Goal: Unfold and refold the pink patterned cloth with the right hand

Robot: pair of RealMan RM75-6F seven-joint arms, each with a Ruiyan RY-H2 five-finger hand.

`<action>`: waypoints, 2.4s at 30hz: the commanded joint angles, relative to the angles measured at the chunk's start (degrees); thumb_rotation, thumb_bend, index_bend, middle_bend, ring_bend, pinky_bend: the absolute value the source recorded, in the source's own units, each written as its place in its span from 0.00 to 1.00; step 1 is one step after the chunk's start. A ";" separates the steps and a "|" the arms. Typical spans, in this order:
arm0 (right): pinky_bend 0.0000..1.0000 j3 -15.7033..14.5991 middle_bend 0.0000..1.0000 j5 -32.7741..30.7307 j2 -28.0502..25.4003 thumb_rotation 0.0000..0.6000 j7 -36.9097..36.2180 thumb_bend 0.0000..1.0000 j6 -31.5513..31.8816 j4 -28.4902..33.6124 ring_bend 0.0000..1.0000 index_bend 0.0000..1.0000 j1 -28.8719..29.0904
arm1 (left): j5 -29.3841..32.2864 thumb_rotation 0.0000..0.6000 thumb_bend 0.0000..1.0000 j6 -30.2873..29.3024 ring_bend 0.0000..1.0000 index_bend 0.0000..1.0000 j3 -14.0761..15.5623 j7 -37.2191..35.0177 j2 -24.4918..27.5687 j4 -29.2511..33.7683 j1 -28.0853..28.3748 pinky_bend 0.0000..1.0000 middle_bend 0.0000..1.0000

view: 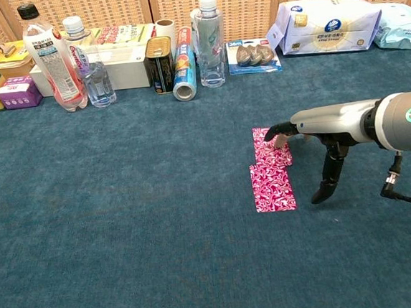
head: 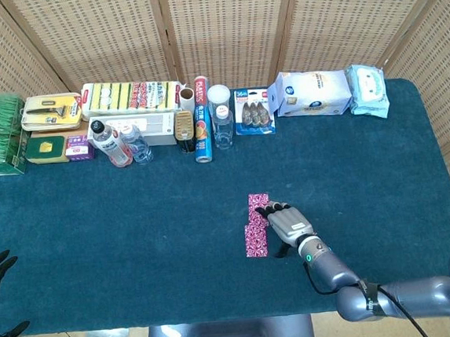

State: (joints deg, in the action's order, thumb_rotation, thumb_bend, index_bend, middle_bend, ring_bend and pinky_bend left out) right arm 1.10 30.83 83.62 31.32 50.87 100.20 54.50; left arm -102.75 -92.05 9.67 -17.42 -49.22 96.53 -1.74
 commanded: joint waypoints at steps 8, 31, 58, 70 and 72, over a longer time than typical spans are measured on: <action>0.10 1.22 0.13 -2.85 1.75 1.00 0.96 0.00 0.06 -0.88 0.06 0.05 1.92 | -0.04 1.00 0.07 0.00 0.00 0.00 0.12 -0.71 0.20 -0.15 0.08 0.05 0.00; 0.10 3.77 0.13 -12.73 7.97 1.00 7.82 0.00 3.93 -1.15 0.06 0.05 8.77 | -0.41 1.00 0.07 -0.61 0.00 0.00 0.32 -2.90 0.74 -1.00 0.18 0.05 0.00; 0.09 4.63 0.00 -10.28 6.09 1.00 8.59 0.00 11.56 5.87 0.03 0.05 8.41 | -0.97 1.00 0.07 -0.30 0.00 0.00 0.61 -3.15 0.85 -1.11 0.51 0.05 0.00; 0.09 8.62 0.00 -8.66 16.34 1.00 9.36 0.00 22.05 -4.97 0.00 0.09 5.92 | -0.85 1.00 0.07 0.52 0.00 0.00 0.74 -2.62 0.94 -0.63 0.84 0.05 0.00; 0.08 10.27 0.00 -11.58 18.37 1.00 11.55 0.00 23.16 -6.69 0.00 0.09 6.31 | -0.81 1.00 0.07 0.59 0.00 0.00 0.74 -2.84 1.03 -0.66 0.92 0.05 0.00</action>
State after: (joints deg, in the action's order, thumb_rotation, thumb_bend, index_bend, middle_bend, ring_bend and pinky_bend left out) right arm 9.36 22.11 99.52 40.56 72.41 95.61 60.55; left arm -103.57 -91.47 10.41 -20.23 -48.21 95.88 -0.84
